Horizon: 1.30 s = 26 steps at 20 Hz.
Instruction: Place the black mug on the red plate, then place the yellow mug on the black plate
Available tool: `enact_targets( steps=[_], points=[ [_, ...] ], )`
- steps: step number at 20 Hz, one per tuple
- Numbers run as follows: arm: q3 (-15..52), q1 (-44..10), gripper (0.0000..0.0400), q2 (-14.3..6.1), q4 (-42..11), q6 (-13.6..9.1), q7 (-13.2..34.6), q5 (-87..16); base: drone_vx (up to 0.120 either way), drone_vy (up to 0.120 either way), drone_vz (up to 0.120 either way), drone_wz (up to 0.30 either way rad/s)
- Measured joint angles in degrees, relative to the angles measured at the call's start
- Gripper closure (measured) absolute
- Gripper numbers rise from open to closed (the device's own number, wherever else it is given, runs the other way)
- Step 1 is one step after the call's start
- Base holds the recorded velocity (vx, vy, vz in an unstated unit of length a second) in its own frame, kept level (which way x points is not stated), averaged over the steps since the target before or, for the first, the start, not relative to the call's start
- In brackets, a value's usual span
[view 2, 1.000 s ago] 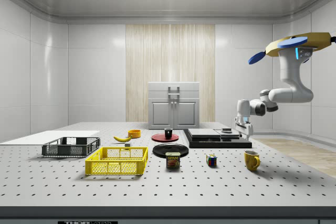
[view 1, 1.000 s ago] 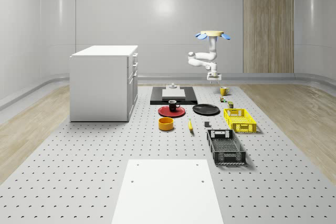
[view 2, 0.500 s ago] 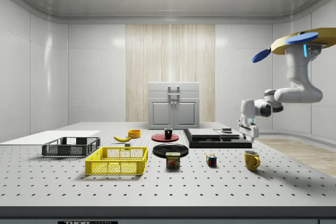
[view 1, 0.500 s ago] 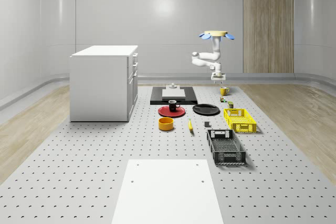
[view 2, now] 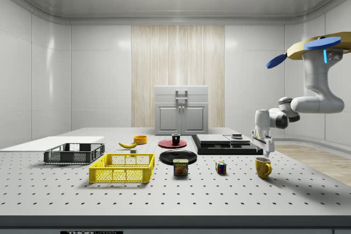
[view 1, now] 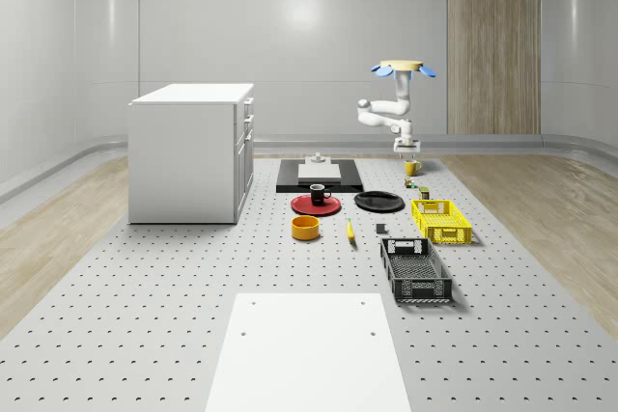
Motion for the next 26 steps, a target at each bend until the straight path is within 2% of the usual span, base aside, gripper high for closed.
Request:
enact_targets(
  steps=[6, 26],
  points=[
    [-1.9, 0.2, 0.0, 0.0, 0.9, 1.0, -0.8, -1.8, 0.0, 0.0, 0.0, 0.0],
    [-3.5, -2.6, 0.0, 1.5, 4.9, 1.8, -1.3, -3.3, 0.0, 0.0, 0.0, 0.0]
  ],
)
